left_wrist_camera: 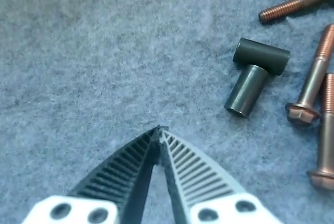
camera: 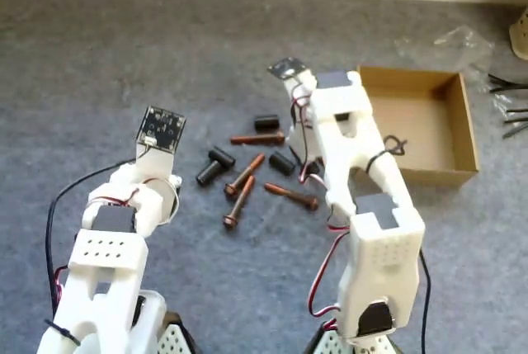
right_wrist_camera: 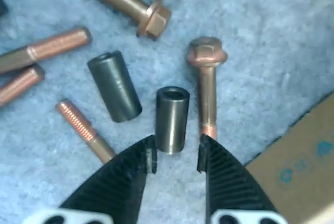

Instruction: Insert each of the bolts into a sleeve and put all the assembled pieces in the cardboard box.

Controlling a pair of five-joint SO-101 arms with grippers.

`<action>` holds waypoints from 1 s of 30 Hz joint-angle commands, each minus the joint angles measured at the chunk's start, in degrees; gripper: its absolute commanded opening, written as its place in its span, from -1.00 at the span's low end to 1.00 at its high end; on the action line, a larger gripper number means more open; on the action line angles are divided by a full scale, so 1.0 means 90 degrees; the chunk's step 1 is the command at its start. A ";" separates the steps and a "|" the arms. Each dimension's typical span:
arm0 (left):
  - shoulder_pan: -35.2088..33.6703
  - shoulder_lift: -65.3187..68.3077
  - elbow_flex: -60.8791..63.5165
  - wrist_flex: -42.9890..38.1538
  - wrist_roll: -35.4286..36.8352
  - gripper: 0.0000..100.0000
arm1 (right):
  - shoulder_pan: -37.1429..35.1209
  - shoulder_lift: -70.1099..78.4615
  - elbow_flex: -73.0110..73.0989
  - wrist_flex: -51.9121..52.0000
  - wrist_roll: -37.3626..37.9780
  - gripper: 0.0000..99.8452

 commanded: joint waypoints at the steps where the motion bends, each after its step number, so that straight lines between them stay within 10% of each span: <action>1: -0.0044 0.0015 -0.0024 -0.0107 0.0039 -0.98 | -0.0112 0.0034 -0.0347 -0.0054 0.0107 -0.73; 30: -0.0054 0.0015 -0.0015 -0.0117 0.0039 -0.98 | -0.0200 0.0562 0.0073 -0.0620 0.0371 -0.65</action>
